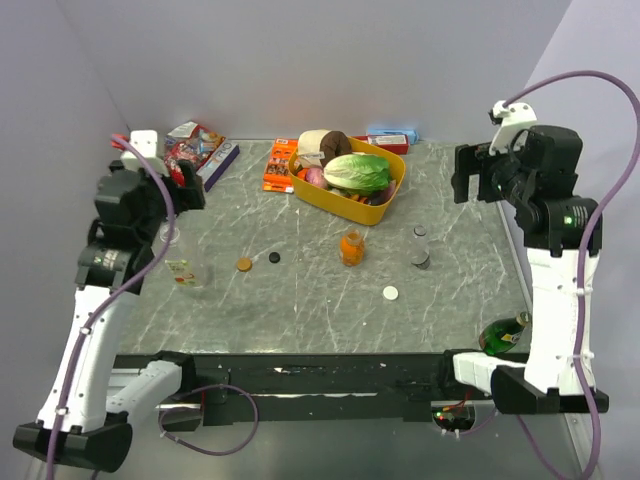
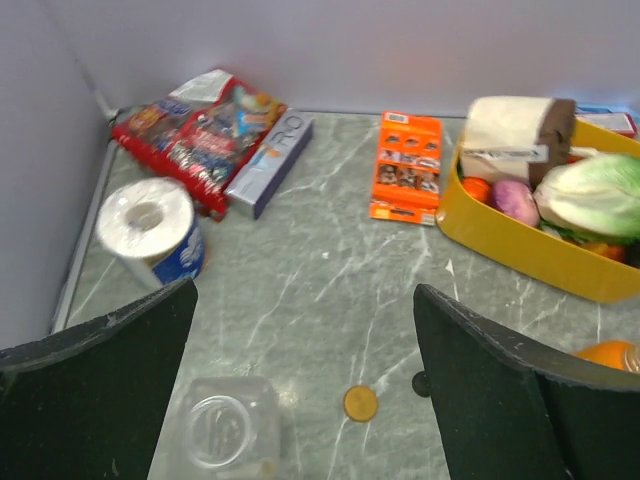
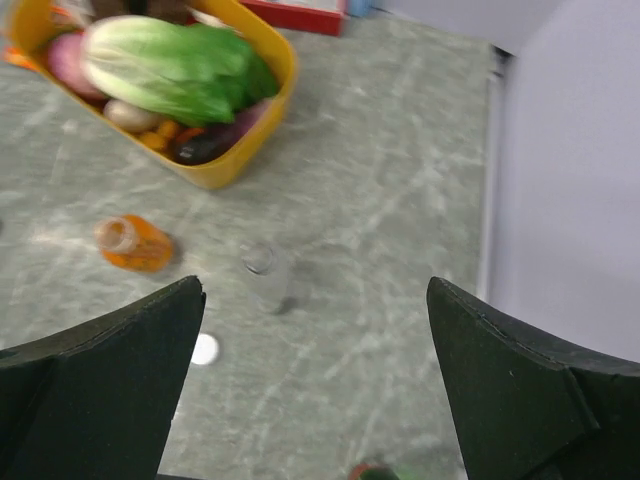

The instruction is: Screw on the bottle caps

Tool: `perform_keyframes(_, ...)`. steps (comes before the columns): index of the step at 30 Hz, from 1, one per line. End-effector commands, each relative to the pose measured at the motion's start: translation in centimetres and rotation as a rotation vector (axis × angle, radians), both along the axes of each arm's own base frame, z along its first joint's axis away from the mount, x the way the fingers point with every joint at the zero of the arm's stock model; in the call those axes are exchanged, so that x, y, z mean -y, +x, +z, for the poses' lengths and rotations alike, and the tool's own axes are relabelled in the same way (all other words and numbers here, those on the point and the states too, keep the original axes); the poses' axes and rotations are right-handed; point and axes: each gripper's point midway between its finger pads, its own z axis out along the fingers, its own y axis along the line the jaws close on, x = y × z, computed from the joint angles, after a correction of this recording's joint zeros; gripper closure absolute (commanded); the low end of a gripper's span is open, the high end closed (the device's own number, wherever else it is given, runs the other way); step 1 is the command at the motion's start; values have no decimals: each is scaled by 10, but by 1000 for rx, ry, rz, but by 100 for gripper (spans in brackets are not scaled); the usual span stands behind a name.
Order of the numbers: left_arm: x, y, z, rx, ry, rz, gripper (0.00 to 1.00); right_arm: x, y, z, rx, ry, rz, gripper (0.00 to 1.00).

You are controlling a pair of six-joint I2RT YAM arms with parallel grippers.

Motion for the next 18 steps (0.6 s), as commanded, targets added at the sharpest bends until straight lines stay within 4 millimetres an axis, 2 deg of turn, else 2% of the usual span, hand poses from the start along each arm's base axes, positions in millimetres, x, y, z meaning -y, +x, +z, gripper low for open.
perform_keyframes(1, -3, -3, 16, -69, -107, -20, 4, -54, 23, 35, 105, 131, 287, 0)
perform_keyframes(3, -13, -5, 18, -100, -94, -4, 4, -91, 20, 48, 143, 176, 488, 0)
perform_keyframes(4, -18, -3, 15, -114, -92, 9, 4, -124, 13, 53, 171, 185, 702, 0)
perform_keyframes(5, -39, -4, 14, -117, -96, 68, 4, -139, 11, 54, 189, 178, 775, 0)
perform_keyframes(6, -41, -8, 6, -144, -100, 42, 4, -158, 13, 51, 189, 171, 835, 0)
perform_keyframes(7, -50, -15, 5, -141, -99, 52, 4, -192, 2, 48, 208, 119, 955, 0)
perform_keyframes(8, -73, -21, 1, -149, -103, 109, 4, -209, -2, 49, 225, 74, 995, 0)
perform_keyframes(9, -78, -25, -6, -168, -78, 98, 4, -226, -1, 40, 214, 50, 1038, 0)
perform_keyframes(10, -89, -33, -15, -204, -69, 129, 4, -255, -17, 38, 227, 33, 1134, 0)
perform_keyframes(11, -91, -37, -18, -217, -48, 133, 4, -266, -17, 36, 236, 18, 1150, 0)
perform_keyframes(12, -92, -39, -26, -237, -28, 127, 1, -283, -14, 23, 200, 15, 1186, 0)
perform_keyframes(14, -90, -46, -32, -245, -29, 130, 1, -311, -28, 16, 173, 29, 1274, 1)
perform_keyframes(15, -86, -46, -44, -270, -60, 119, 1, -326, -28, 0, 122, 44, 1310, 2)
perform_keyframes(17, -85, -42, -48, -248, -128, 143, 2, -349, -37, -13, 84, 64, 1365, 4)
perform_keyframes(18, -84, -40, -55, -249, -219, 183, 2, -362, -31, -26, 58, 71, 1377, 5)
